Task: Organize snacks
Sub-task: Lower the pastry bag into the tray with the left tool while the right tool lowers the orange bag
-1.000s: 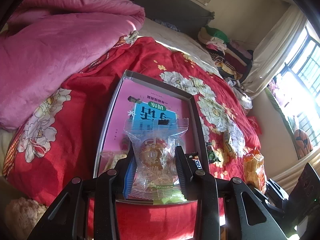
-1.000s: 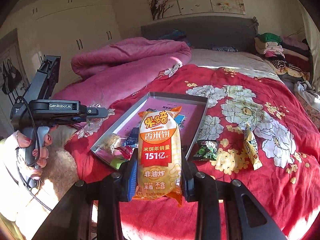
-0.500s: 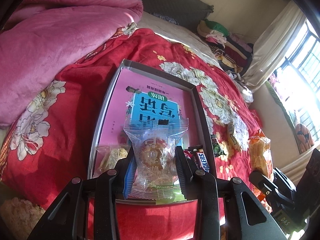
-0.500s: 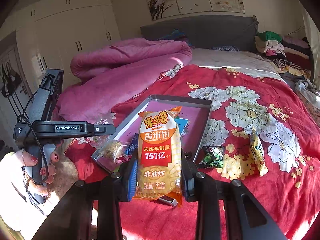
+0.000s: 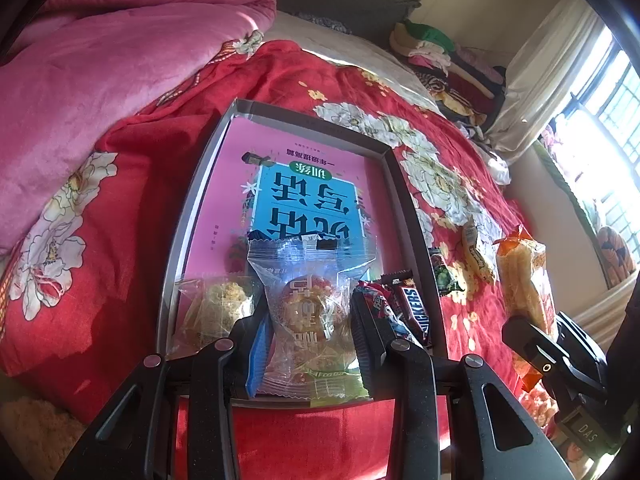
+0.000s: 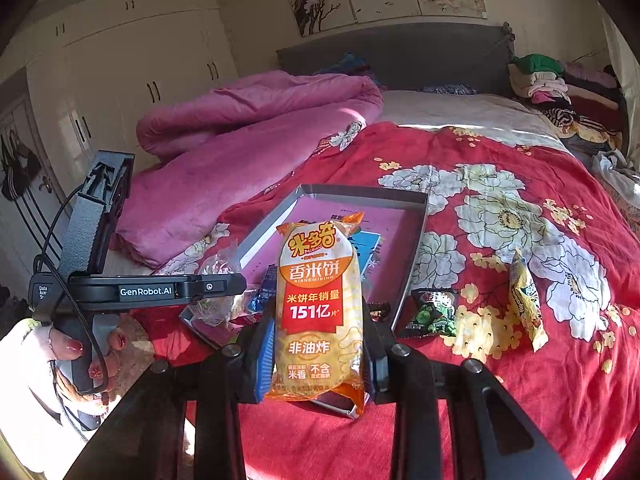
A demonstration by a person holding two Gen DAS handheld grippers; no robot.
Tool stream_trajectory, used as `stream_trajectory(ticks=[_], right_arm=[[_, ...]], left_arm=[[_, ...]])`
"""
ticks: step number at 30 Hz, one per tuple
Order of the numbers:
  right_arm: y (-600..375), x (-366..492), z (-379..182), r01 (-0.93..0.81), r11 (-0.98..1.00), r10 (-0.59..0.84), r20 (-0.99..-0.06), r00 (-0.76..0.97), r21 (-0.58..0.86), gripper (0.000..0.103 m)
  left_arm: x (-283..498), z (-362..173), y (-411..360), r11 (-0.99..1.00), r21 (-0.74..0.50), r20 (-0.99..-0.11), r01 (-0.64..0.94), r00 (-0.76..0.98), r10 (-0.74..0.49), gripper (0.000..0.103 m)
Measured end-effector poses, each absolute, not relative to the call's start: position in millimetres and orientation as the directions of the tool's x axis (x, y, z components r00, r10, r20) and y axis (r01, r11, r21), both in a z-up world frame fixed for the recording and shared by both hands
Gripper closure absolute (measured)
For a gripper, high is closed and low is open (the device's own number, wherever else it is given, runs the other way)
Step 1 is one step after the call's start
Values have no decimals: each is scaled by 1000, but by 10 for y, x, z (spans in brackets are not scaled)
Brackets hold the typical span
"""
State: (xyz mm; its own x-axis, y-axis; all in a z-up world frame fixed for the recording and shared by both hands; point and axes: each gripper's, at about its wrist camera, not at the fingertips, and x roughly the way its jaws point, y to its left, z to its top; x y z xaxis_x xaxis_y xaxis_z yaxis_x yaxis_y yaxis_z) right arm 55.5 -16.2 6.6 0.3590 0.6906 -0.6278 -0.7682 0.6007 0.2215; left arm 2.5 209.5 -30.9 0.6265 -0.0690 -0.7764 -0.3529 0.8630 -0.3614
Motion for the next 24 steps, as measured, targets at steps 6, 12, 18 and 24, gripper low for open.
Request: stream_trajectory(ticks=[6, 12, 18, 24], right_arm=[[-128, 592, 33, -764, 602, 691, -631, 353, 232, 68], [-101, 663, -38, -752, 612, 684, -641, 348, 246, 68], [-10, 801, -186, -730, 626, 669, -669, 324, 272, 68], [110, 925, -390, -709, 637, 657, -694, 293, 303, 68]], left_arm=[[58, -347, 2081, 867, -354, -786, -352, 615, -71, 65], [86, -378, 2056, 883, -325, -794, -340, 605, -59, 65], [106, -421, 2038, 889, -314, -801, -334, 596, -60, 65], [119, -420, 2007, 900, -308, -792, -308, 607, -63, 65]])
